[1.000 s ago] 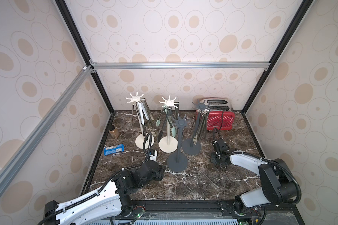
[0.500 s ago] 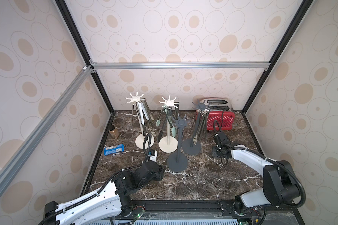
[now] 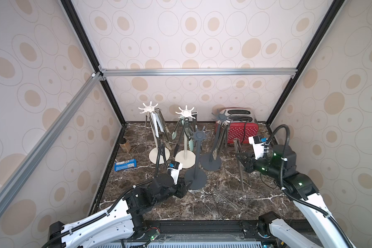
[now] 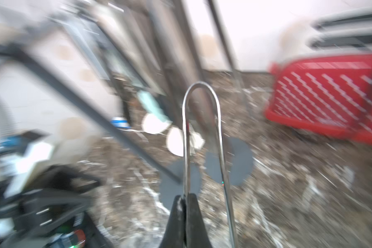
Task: Hang food tongs on kitchen utensil racks
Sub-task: Pick up the food tongs from the center of the board.
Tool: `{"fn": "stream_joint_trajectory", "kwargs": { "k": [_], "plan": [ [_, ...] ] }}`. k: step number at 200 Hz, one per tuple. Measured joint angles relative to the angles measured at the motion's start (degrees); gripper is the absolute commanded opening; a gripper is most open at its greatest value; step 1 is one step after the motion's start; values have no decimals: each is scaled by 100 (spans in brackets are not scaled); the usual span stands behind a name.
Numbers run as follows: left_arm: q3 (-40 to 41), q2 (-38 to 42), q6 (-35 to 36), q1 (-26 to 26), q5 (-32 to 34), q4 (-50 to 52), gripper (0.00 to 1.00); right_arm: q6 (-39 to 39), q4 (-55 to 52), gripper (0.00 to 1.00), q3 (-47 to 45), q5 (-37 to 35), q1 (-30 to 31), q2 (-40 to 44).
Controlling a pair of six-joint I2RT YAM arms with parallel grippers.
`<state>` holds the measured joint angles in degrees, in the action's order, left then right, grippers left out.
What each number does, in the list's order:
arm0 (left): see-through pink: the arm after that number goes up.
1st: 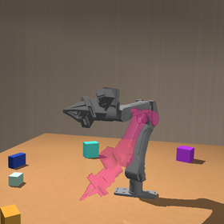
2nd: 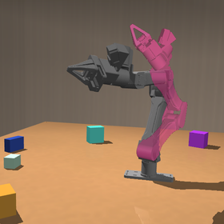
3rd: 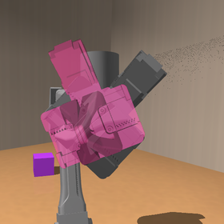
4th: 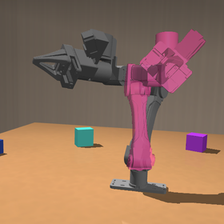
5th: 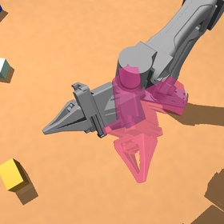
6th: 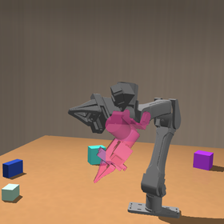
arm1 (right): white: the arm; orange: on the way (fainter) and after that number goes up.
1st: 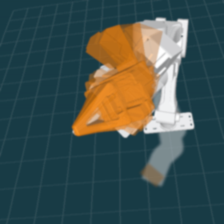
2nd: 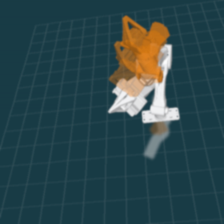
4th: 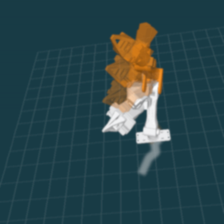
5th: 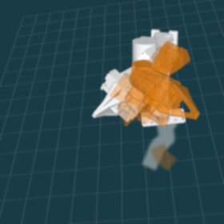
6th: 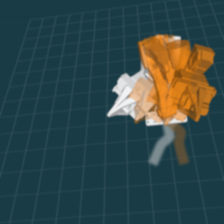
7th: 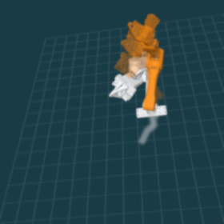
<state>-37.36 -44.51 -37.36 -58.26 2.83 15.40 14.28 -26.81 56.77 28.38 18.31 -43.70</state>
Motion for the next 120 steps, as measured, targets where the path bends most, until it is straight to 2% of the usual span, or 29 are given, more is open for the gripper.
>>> {"fn": "stream_joint_trajectory", "kwargs": {
  "k": [27, 50, 79, 120],
  "plan": [
    [-564, -378, 496, 2, -426, -219, 50, 501, 734, 0, 122, 1281, 4, 70],
    [-1143, -787, 898, 0, -754, -426, 51, 1139, 1504, 0, 153, 1952, 98, -26],
    [-1690, -1185, 1311, -2, -999, -723, 53, 1864, 2435, 0, 297, 2277, 516, -251],
    [-2070, -1443, 1700, -79, -1257, -1198, 53, 2382, 3246, 0, 756, 2205, 1491, -671]
  ]
}}
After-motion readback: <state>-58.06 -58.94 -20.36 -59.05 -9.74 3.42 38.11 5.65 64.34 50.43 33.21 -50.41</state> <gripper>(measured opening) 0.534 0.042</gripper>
